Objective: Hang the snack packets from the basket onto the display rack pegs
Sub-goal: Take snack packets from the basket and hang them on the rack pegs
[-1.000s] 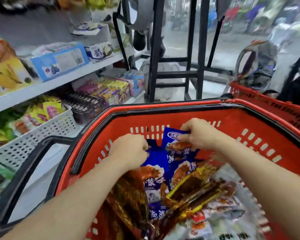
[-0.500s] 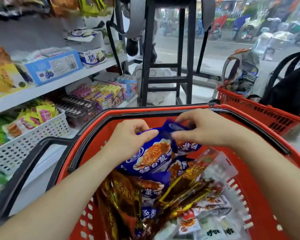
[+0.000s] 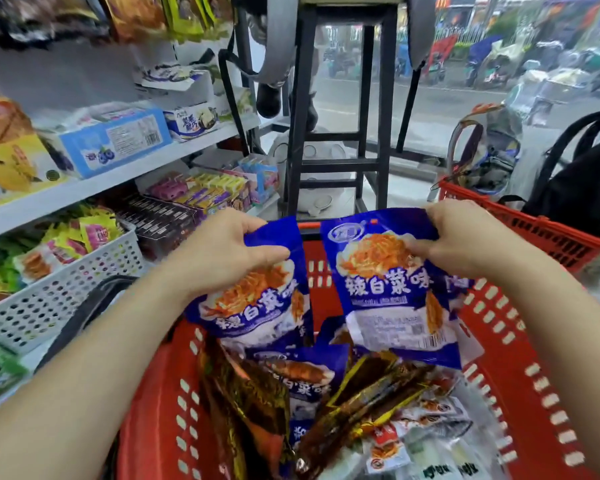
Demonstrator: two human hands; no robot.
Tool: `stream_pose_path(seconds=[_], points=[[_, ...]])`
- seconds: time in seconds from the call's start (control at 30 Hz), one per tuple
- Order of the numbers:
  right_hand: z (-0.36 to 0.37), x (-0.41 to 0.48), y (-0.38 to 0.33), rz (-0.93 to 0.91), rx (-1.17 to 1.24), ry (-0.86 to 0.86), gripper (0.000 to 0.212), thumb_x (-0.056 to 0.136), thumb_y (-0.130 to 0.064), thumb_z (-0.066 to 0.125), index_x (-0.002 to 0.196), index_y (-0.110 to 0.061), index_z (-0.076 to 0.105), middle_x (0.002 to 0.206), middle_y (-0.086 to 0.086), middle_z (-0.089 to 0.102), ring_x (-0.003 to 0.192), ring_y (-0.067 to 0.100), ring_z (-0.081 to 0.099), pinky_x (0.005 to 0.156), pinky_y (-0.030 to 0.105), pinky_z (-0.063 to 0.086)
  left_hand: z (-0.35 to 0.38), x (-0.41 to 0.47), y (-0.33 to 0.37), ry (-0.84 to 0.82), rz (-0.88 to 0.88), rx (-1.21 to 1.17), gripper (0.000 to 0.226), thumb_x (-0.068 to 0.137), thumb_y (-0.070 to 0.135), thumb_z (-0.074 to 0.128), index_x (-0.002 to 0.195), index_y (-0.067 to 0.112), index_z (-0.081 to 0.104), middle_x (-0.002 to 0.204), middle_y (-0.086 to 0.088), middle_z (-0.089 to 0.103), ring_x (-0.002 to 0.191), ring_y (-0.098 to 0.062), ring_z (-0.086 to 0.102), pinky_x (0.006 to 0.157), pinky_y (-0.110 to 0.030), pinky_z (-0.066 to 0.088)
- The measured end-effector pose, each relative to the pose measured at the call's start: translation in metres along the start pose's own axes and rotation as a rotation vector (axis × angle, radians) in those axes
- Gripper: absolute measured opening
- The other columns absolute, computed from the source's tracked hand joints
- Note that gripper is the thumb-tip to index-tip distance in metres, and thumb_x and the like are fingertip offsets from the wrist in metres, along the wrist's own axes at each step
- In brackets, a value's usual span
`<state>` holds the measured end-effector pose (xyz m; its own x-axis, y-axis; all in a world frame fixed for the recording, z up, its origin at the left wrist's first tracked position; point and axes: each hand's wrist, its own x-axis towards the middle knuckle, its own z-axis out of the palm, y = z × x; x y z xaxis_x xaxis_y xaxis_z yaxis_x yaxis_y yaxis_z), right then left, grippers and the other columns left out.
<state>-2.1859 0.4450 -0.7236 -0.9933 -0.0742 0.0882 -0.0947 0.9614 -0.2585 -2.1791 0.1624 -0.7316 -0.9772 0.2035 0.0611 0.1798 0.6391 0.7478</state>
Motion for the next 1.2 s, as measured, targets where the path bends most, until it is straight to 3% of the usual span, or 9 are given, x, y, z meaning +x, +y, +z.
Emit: stream_pose_path(seconds=[0.17,0.27,0.33,0.5,0.6,0.7,0.83,0.93,1.2], points=[[-0.007,-0.004,0.009,0.056,-0.119,0.118,0.018,0.090,-0.030,0.062,0.103,-0.018,0.060,0.095,0.011,0.067,0.084,0.032,0.060,0.073,0.039,0.051,-0.030,-0.013,0.033,-0.016,0.118,0.158,0.003,0.088,0.021,0.068,0.088,0.021,0.071,0.062,0.012,0.069,0.050,0.003,0.060,0.048,-0.011,0.040],[-0.003,-0.012,-0.012,-0.117,0.055,0.088,0.053,0.090,-0.021,0.064,0.135,-0.033,0.040,0.109,0.010,0.068,0.093,0.030,0.064,0.083,0.045,0.054,-0.039,-0.027,0.057,-0.194,0.144,0.090,0.008,0.085,0.018,0.070,0.091,0.021,0.072,0.058,0.011,0.069,0.045,0.002,0.060,0.045,-0.010,0.042],[0.001,-0.017,-0.028,-0.212,0.144,0.043,0.072,0.090,-0.017,0.064,0.142,-0.047,0.024,0.097,0.006,0.069,0.078,0.020,0.065,0.075,0.039,0.055,-0.040,-0.034,0.066,-0.365,0.149,0.057,0.008,0.083,0.012,0.070,0.091,0.012,0.073,0.059,0.005,0.070,0.044,-0.001,0.061,0.042,-0.010,0.043],[0.007,-0.020,-0.039,-0.303,0.080,0.007,0.061,0.094,-0.013,0.059,0.138,-0.047,0.034,0.092,-0.006,0.059,0.063,0.004,0.050,0.059,0.026,0.039,-0.025,-0.030,0.049,-0.639,0.086,0.076,0.009,0.082,0.012,0.072,0.088,0.005,0.073,0.067,0.001,0.072,0.054,-0.004,0.063,0.050,-0.017,0.047],[0.008,-0.020,-0.034,-0.290,0.065,0.005,0.047,0.093,-0.013,0.060,0.128,-0.041,0.045,0.087,-0.006,0.060,0.068,0.010,0.050,0.063,0.028,0.037,-0.005,-0.013,0.019,-0.673,0.100,0.378,0.014,0.081,0.028,0.077,0.091,0.019,0.077,0.090,-0.006,0.075,0.078,-0.020,0.069,0.072,-0.038,0.056],[0.009,-0.019,-0.033,-0.273,0.073,-0.025,0.054,0.091,-0.012,0.063,0.130,-0.041,0.039,0.092,-0.002,0.063,0.072,0.015,0.057,0.066,0.032,0.043,0.020,-0.005,-0.011,-0.707,0.087,0.719,0.013,0.078,0.039,0.077,0.074,0.028,0.071,0.111,-0.003,0.070,0.100,-0.024,0.065,0.084,-0.041,0.054],[0.016,-0.018,-0.033,-0.262,0.095,-0.037,0.063,0.088,-0.010,0.065,0.130,-0.041,0.031,0.082,-0.001,0.063,0.064,0.009,0.057,0.059,0.033,0.045,0.052,-0.009,-0.036,-0.791,0.080,0.967,0.024,0.087,0.036,0.066,0.099,0.017,0.071,0.128,-0.005,0.062,0.110,-0.029,0.060,0.091,-0.043,0.051],[0.027,-0.017,-0.032,-0.258,0.087,-0.065,0.061,0.087,-0.012,0.067,0.130,-0.038,0.031,0.078,0.000,0.062,0.056,0.005,0.052,0.053,0.028,0.042,0.056,-0.010,-0.038,-0.690,0.170,1.021,0.026,0.094,0.030,0.059,0.114,0.018,0.070,0.151,-0.005,0.037,0.130,-0.029,0.040,0.104,-0.044,0.042],[0.048,-0.007,-0.013,-0.053,0.321,-0.063,0.045,0.076,-0.014,0.081,0.100,-0.029,0.046,0.079,-0.010,0.059,0.073,0.010,0.060,0.056,0.024,0.042,0.055,-0.009,-0.046,-0.623,0.210,0.908,0.020,0.078,0.034,0.076,0.091,0.020,0.074,0.126,0.002,0.058,0.115,-0.020,0.053,0.091,-0.038,0.050]])
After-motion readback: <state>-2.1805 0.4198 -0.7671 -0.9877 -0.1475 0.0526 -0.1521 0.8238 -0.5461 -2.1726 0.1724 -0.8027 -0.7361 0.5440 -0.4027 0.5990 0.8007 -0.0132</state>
